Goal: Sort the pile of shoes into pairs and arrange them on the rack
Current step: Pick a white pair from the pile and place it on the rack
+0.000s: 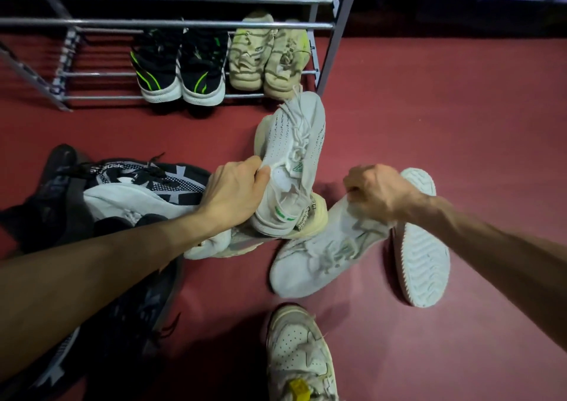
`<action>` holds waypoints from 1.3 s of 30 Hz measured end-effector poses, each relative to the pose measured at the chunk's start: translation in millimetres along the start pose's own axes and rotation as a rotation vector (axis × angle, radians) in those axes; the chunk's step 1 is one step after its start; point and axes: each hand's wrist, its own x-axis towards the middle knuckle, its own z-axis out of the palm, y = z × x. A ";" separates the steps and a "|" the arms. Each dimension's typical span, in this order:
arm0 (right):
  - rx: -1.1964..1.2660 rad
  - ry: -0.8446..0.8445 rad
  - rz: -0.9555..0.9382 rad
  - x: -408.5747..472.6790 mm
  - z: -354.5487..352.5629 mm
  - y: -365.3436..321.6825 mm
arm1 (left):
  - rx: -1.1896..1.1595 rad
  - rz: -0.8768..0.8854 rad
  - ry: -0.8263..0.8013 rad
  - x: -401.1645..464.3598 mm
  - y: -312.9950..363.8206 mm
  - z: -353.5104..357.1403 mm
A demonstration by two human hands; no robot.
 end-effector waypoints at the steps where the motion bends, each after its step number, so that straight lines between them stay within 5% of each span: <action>1: -0.051 0.034 -0.004 1.5 -12.4 9.0 | -0.001 -0.004 -0.002 2.2 2.2 0.1; 7: -0.206 0.433 0.143 3.1 -76.3 56.2 | -0.067 -0.052 0.043 14.2 13.0 7.1; 12: 0.021 0.791 0.533 7.1 -83.2 45.9 | -0.116 -0.091 0.149 28.8 24.2 1.8; 21: 0.652 0.584 0.963 41.5 -55.8 -15.9 | -0.087 -0.116 0.308 39.2 8.0 -23.6; 31: 0.927 0.720 0.807 77.3 -55.8 -63.0 | -0.133 -0.181 0.525 51.9 -8.6 -82.2; 39: 0.869 0.723 0.837 91.7 -61.7 -76.4 | -0.179 -0.278 0.504 68.3 -10.2 -100.8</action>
